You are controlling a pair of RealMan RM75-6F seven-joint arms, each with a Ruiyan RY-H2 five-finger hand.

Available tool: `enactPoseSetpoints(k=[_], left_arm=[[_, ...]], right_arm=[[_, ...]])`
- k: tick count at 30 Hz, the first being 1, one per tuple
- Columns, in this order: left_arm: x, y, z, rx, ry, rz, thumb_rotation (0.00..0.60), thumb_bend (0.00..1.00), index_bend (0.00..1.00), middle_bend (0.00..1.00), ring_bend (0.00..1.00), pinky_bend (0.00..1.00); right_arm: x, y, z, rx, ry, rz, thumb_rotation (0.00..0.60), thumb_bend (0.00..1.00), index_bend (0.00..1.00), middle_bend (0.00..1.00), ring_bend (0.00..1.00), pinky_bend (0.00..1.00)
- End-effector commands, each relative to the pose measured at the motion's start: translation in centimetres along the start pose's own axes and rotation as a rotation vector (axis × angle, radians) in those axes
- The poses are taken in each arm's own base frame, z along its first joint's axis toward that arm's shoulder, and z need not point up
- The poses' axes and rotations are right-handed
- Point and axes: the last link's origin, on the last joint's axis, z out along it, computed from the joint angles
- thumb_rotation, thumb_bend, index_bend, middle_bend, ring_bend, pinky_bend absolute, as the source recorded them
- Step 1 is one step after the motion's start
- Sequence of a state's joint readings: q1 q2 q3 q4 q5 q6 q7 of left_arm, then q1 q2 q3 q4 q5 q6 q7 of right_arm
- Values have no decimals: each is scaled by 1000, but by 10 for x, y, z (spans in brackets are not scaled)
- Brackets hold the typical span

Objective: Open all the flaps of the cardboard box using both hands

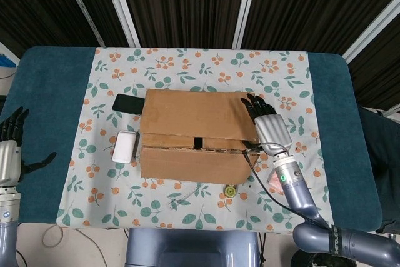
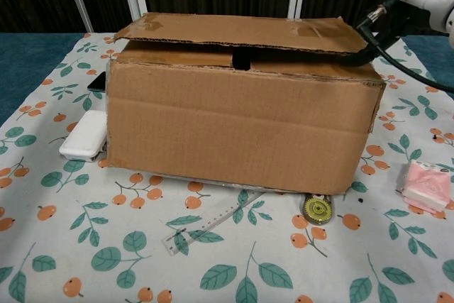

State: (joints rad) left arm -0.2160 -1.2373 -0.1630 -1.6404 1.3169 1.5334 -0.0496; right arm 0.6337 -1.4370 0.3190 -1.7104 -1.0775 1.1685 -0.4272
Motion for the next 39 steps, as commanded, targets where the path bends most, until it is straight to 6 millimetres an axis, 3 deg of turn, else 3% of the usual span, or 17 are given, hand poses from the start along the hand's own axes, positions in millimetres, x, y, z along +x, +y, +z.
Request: enactPoseSetpoints(k=[1, 6, 8, 18, 31, 39], left_arm=[[-1, -1, 0, 5, -8, -3, 600, 110, 0, 0, 0, 55], [-2, -2, 0, 11, -14, -8, 600, 111, 0, 0, 0, 55], [-2, -2, 0, 12, -15, -7, 600, 111, 0, 0, 0, 55], [-3, -4, 0, 17, -15, -4, 600, 113, 0, 0, 0, 55], [-4, -2, 1, 19, -23, -15, 600, 114, 0, 0, 0, 55], [-5, -3, 2, 25, -30, -20, 600, 114, 0, 0, 0, 56]], right_arm=[[0, 1, 5, -14, 9, 11, 600, 277, 0, 0, 0, 184], [4, -3, 9, -5, 33, 34, 600, 473, 0, 0, 0, 184], [8, -6, 11, 7, 47, 39, 600, 499, 0, 0, 0, 184], [38, -24, 37, 53, 115, 11, 600, 485, 0, 0, 0, 185], [84, -31, 108, -4, 174, -53, 600, 450, 0, 0, 0, 185], [84, -30, 141, -51, 139, -115, 600, 392, 0, 0, 0, 184]])
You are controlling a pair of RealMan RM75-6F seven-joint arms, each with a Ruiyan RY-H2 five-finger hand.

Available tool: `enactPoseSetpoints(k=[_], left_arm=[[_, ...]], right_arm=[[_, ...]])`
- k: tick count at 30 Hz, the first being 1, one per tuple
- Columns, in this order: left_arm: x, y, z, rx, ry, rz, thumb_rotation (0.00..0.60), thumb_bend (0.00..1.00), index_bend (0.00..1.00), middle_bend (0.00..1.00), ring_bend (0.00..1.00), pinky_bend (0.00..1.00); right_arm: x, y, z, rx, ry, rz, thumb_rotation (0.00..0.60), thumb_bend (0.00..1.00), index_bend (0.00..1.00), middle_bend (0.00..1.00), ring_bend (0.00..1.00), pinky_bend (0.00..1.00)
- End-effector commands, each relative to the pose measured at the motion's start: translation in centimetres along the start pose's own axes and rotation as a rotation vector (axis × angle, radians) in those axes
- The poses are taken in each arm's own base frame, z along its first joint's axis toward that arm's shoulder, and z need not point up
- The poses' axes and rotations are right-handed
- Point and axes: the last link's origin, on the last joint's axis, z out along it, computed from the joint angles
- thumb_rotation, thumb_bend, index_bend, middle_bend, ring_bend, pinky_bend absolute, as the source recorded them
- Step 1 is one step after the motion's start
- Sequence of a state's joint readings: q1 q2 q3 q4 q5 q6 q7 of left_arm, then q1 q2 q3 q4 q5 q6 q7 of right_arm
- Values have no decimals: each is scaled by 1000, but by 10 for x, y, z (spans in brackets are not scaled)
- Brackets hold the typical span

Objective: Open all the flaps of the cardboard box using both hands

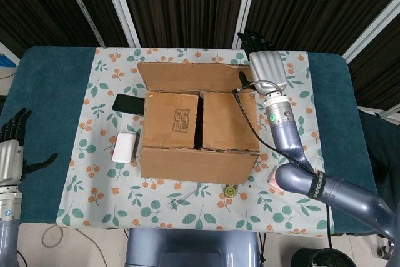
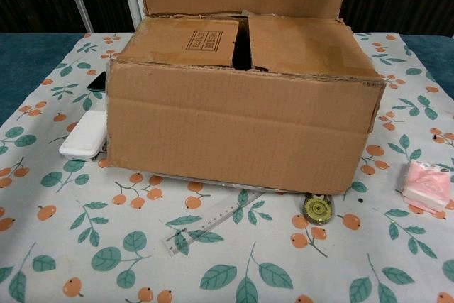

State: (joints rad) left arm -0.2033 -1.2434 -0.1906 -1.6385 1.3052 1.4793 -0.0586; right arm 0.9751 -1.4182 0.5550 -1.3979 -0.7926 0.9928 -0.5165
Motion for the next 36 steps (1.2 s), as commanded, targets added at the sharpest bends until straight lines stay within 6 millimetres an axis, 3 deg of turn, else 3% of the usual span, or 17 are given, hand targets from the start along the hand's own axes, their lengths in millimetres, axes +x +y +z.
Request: enactPoseSetpoints(k=[1, 7, 16, 22, 23, 24, 26, 32, 34, 36], left_arm=[[0, 0, 0, 2, -1, -4, 600, 115, 0, 0, 0, 55], [0, 0, 0, 3, -4, -9, 600, 114, 0, 0, 0, 55], [0, -1, 1, 13, -8, -11, 600, 114, 0, 0, 0, 55], [-2, -1, 1, 8, -18, -6, 600, 114, 0, 0, 0, 56], [-2, -1, 1, 6, -20, -4, 600, 114, 0, 0, 0, 55], [-2, 0, 1, -3, -24, 5, 600, 114, 0, 0, 0, 56], [-2, 2, 0, -13, -30, 12, 600, 115, 0, 0, 0, 56], [-3, 6, -1, -40, -46, 39, 600, 126, 0, 0, 0, 57], [-4, 8, -2, -52, -58, 55, 600, 126, 0, 0, 0, 57], [-7, 11, -3, -68, -82, 78, 600, 126, 0, 0, 0, 57]], right_arm=[[-7, -4, 16, -8, -29, -51, 600, 380, 0, 0, 0, 184], [-18, -9, 30, -14, -54, -96, 600, 323, 0, 0, 0, 184], [-23, -14, 52, -24, -55, -156, 600, 322, 0, 0, 0, 185], [-19, -5, 46, -24, -43, -147, 600, 322, 0, 0, 0, 184], [-18, -1, 42, -24, -42, -147, 600, 323, 0, 0, 0, 184], [-13, 19, 29, -49, -33, -152, 600, 323, 0, 0, 0, 184], [-4, 39, 2, -40, -25, -155, 600, 324, 0, 0, 0, 185], [13, 76, -50, -58, -20, -163, 600, 323, 0, 0, 0, 185], [19, 92, -72, -76, -13, -166, 600, 324, 0, 0, 0, 185], [27, 120, -107, -138, -3, -154, 600, 324, 0, 0, 0, 184]])
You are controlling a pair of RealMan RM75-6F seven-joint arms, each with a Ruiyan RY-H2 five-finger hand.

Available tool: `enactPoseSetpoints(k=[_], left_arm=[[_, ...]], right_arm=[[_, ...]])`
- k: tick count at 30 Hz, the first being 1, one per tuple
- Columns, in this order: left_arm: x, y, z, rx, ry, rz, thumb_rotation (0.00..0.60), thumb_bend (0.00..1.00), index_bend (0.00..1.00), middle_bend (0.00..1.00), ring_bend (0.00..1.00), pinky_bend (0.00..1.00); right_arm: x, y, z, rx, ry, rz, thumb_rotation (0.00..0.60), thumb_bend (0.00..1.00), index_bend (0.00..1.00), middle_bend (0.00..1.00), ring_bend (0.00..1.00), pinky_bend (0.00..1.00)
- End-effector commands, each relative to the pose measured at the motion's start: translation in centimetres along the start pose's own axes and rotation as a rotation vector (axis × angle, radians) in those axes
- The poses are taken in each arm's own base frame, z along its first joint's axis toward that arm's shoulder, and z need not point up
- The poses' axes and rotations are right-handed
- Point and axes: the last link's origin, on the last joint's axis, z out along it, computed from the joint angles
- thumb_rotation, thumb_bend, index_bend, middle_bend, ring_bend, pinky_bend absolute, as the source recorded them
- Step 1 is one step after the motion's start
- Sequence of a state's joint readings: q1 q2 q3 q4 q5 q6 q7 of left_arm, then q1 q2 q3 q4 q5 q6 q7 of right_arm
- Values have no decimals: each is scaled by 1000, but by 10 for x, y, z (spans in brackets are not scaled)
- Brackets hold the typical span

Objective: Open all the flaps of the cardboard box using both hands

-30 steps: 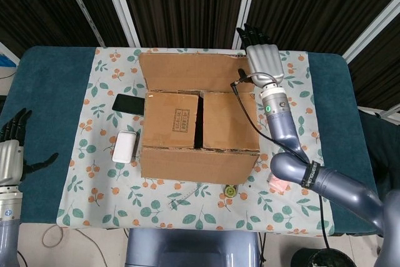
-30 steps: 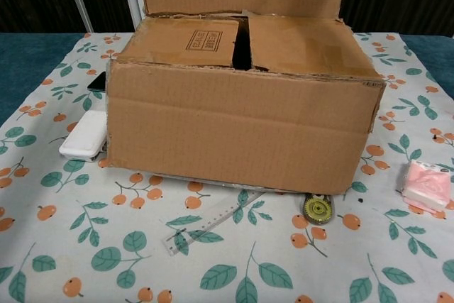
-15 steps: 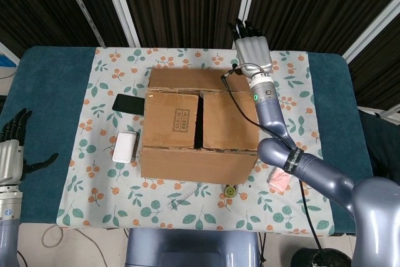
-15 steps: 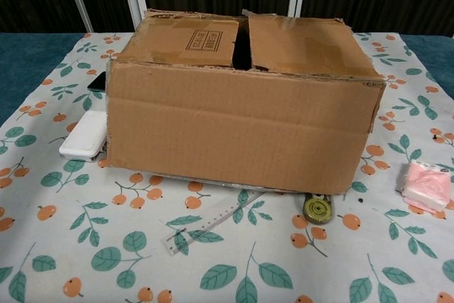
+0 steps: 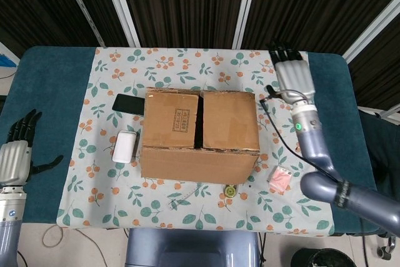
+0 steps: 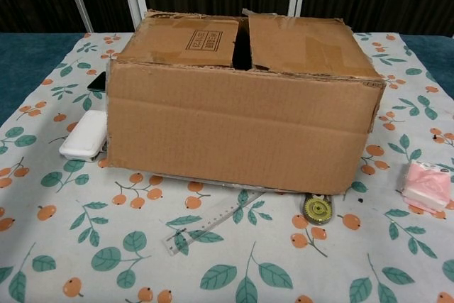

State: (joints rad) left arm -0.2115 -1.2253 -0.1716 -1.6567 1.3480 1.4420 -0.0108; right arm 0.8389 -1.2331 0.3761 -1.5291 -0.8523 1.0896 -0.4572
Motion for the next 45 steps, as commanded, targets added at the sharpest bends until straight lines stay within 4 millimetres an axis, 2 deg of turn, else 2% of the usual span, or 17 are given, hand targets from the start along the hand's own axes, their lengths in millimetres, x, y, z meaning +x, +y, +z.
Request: enactPoseSetpoints(k=[1, 5, 10, 12, 16, 23, 31, 37, 42, 45], left_arm=[[-4, 6, 0, -28, -44, 36, 600, 126, 0, 0, 0, 57], [-3, 13, 5, -62, -94, 90, 600, 127, 0, 0, 0, 58], [5, 27, 20, -127, -130, 156, 600, 214, 0, 0, 0, 59], [12, 41, 34, -182, -143, 185, 600, 229, 0, 0, 0, 59], [21, 64, 54, -256, -172, 214, 600, 322, 0, 0, 0, 74], [32, 109, 80, -399, -213, 290, 600, 438, 0, 0, 0, 110], [32, 153, 99, -537, -314, 387, 600, 508, 20, 2, 4, 141], [26, 196, 114, -678, -396, 519, 600, 562, 25, 50, 46, 185], [12, 220, 125, -744, -448, 591, 600, 597, 75, 121, 102, 230], [4, 231, 131, -764, -470, 611, 600, 621, 89, 126, 106, 237]], right_arm=[[9, 65, -74, -107, 21, 11, 600, 324, 0, 0, 0, 184], [8, 91, -118, -148, 14, 23, 600, 325, 0, 0, 0, 185], [3, 110, -153, -175, 13, 23, 600, 324, 0, 0, 0, 184], [-2, 120, -172, -188, 22, 18, 600, 325, 0, 0, 0, 185], [-12, 135, -191, -191, 24, -2, 600, 335, 0, 0, 0, 184], [-27, 150, -205, -228, -1, 38, 600, 349, 0, 0, 0, 184], [-35, 159, -205, -204, 2, 55, 600, 353, 0, 0, 0, 185], [-39, 163, -206, -206, 1, 88, 600, 358, 0, 0, 0, 184], [-40, 166, -205, -219, 5, 107, 600, 364, 0, 0, 0, 185], [-40, 168, -205, -228, 4, 109, 600, 369, 0, 0, 0, 184]])
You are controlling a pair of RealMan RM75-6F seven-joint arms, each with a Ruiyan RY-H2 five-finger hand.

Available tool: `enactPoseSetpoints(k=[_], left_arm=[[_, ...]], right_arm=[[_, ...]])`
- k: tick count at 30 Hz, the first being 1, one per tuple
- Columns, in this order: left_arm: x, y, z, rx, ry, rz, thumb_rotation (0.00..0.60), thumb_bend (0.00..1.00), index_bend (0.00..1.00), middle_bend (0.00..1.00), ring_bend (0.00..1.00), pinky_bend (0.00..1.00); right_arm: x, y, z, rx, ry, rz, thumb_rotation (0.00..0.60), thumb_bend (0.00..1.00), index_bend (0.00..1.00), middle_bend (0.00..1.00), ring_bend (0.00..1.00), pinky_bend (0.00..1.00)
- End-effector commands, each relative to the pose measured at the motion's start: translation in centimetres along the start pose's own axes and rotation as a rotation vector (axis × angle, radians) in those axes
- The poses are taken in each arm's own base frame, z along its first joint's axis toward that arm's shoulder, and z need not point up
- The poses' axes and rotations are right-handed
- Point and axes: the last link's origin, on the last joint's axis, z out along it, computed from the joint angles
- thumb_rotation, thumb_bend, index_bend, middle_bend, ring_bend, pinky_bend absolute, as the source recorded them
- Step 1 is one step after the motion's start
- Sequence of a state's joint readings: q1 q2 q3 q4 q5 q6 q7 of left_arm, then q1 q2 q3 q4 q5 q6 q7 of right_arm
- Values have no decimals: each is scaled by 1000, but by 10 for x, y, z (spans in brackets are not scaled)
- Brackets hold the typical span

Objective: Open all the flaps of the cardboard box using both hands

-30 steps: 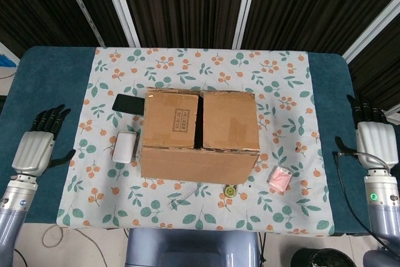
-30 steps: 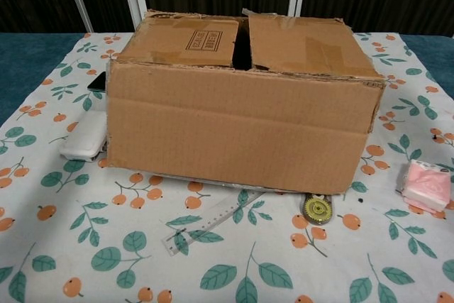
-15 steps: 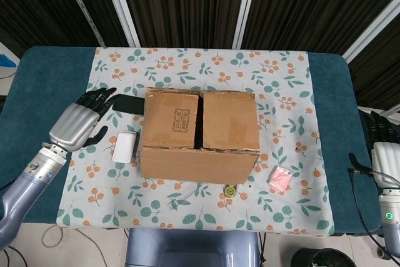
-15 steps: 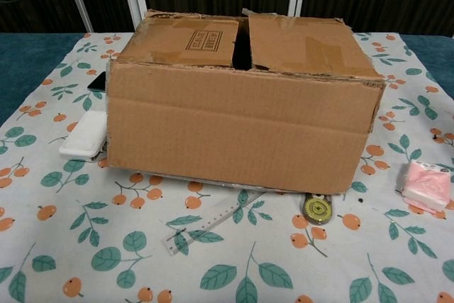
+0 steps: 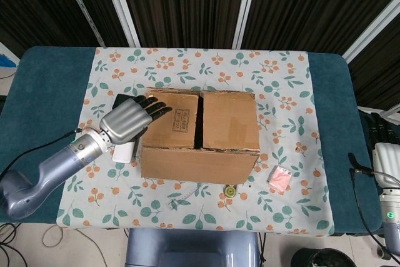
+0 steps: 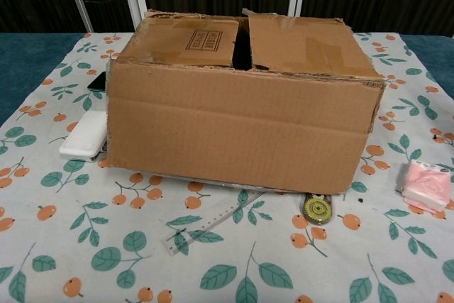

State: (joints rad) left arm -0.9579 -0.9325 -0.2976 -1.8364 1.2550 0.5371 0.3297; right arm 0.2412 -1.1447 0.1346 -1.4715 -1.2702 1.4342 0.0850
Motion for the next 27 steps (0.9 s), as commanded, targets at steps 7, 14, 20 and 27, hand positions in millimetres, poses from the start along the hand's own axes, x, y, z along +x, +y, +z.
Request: enactPoseSetpoints(k=[7, 14, 20, 27], left_arm=[[2, 18, 46, -67, -83, 54, 600, 622, 101, 175, 143, 257], [1, 28, 63, -89, -113, 76, 600, 622, 105, 182, 147, 257], [1, 36, 75, -98, -119, 83, 600, 622, 100, 176, 147, 257], [6, 50, 88, -123, -104, 99, 600, 622, 93, 166, 141, 257]], right_arm=[[-1, 3, 1, -15, -6, 18, 600, 377, 0, 0, 0, 185], [-4, 2, 1, -15, -17, 31, 600, 388, 0, 0, 0, 185], [-5, 3, 1, -20, -21, 40, 600, 391, 0, 0, 0, 184], [-5, 5, 1, -31, -22, 53, 600, 393, 0, 0, 0, 185]])
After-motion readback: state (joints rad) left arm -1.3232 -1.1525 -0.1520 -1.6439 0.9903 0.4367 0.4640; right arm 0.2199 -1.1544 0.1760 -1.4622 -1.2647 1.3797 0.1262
